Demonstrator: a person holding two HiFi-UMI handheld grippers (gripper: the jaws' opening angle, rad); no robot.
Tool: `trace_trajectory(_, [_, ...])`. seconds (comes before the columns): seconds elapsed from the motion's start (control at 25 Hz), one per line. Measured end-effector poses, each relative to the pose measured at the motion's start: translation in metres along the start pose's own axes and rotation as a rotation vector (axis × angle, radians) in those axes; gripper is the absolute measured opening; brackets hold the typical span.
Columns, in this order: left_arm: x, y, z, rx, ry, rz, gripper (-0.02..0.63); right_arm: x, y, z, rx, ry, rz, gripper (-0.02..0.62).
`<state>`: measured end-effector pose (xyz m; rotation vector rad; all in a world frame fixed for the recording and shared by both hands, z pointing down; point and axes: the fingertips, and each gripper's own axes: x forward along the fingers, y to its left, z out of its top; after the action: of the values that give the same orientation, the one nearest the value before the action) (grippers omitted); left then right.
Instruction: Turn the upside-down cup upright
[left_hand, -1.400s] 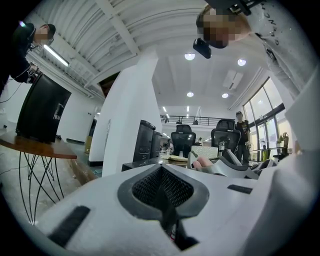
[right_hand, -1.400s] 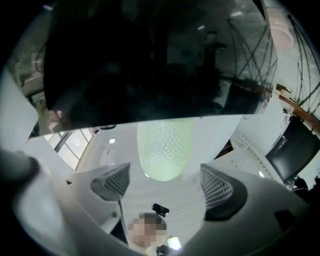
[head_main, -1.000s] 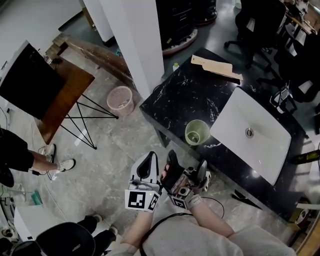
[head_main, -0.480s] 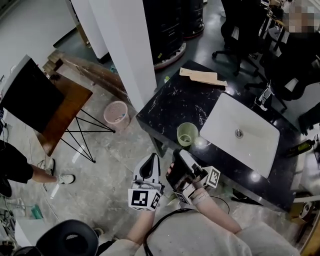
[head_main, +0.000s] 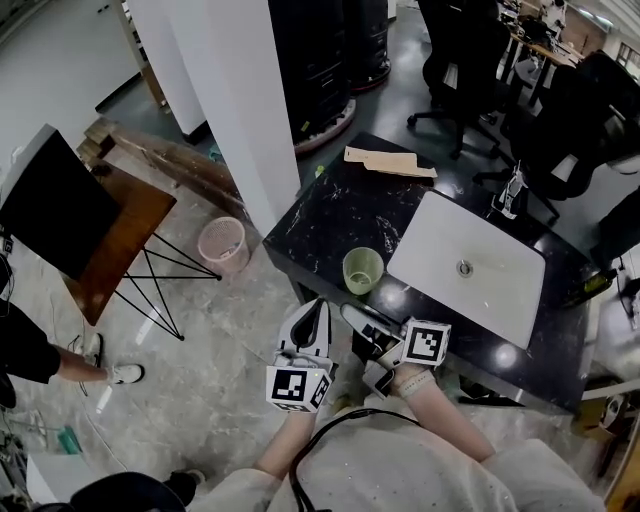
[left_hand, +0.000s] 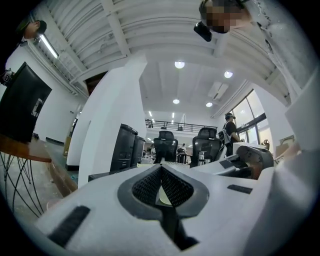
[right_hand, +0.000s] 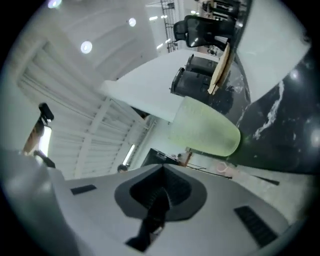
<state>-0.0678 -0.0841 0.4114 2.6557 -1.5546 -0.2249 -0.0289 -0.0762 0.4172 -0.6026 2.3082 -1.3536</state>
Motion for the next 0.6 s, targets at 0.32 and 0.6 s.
trace_trajectory(0.32, [0.004,-0.008,-0.009,-0.006,0.020,-0.023,0.008,-0.002,-0.020,-0.010,-0.424,0.129,-0.234,0.008])
trace_trajectory(0.6, [0.008,-0.011,-0.012,-0.020,0.031,-0.027,0.008,-0.007,-0.022,-0.001,-0.532,0.119,-0.298,0.008])
